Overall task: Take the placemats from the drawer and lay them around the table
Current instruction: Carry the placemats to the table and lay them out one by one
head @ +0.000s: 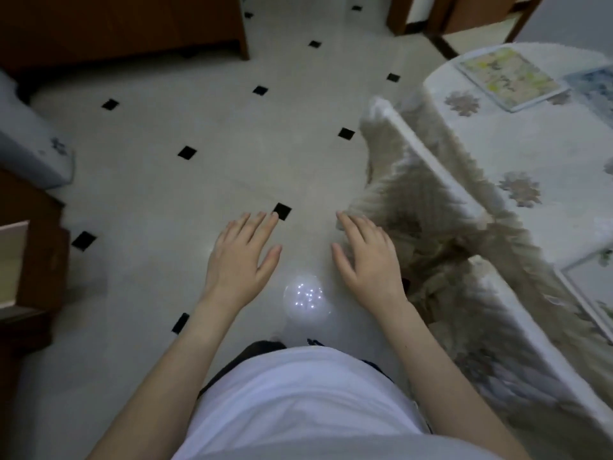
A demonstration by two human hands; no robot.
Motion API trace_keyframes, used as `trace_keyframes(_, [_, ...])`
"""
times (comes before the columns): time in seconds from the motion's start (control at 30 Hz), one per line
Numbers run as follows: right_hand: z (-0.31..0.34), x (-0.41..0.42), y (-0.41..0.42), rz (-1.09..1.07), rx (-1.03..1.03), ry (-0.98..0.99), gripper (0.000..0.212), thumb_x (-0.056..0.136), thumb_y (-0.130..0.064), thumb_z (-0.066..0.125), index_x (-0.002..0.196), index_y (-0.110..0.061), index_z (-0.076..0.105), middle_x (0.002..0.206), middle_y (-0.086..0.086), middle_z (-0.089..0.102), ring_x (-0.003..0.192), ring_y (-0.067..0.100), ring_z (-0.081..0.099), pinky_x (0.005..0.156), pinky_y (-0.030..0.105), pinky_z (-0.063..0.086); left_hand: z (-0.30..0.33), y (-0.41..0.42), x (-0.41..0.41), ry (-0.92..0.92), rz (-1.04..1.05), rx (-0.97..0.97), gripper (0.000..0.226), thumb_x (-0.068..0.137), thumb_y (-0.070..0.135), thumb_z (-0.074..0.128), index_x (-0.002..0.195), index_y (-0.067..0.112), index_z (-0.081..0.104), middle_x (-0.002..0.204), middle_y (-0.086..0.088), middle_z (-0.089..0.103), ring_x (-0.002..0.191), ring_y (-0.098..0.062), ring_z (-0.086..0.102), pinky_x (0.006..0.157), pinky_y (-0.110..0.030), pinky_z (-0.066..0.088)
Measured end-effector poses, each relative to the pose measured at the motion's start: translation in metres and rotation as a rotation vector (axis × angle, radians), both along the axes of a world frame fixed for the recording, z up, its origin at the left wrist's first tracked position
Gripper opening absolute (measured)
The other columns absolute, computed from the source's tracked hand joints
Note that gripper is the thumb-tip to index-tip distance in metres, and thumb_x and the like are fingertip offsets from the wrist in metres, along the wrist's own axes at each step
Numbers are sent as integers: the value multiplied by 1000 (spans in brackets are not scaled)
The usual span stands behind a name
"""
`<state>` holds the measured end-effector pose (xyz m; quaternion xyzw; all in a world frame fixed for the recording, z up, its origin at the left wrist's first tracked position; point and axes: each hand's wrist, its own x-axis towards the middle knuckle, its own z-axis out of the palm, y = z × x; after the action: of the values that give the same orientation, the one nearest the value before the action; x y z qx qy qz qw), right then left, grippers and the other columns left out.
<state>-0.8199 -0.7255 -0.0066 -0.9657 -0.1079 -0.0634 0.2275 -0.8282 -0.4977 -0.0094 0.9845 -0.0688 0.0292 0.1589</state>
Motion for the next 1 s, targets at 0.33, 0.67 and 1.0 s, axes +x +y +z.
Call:
trace_keyframes(0.33, [1,89,116,171,-134,85,54,98,-42,32,146,-19,38,143,5,49,136,23,39,112,42,28,-1,115,67,10,117,-59,56,96,44,29,143,17,43,144,-7,47,136,-28,37,112,-39,24])
trace_keyframes(0.67, [-26,251,143,201,-120,167,53,98,-45,29,146,-23,37,146,2,46,137,23,38,113,42,27,-30,137,216,120,94,-57,58,98,49,20,143,19,42,141,-5,50,134,-26,40,111,-39,26])
trace_keyframes(1.0, [12,455,146,89,-37,78,54,98,-45,29,146,-20,39,144,5,48,138,26,36,114,43,28,24,153,448,-2,36,-32,56,97,45,26,144,18,41,144,-6,47,136,-27,38,112,-44,30])
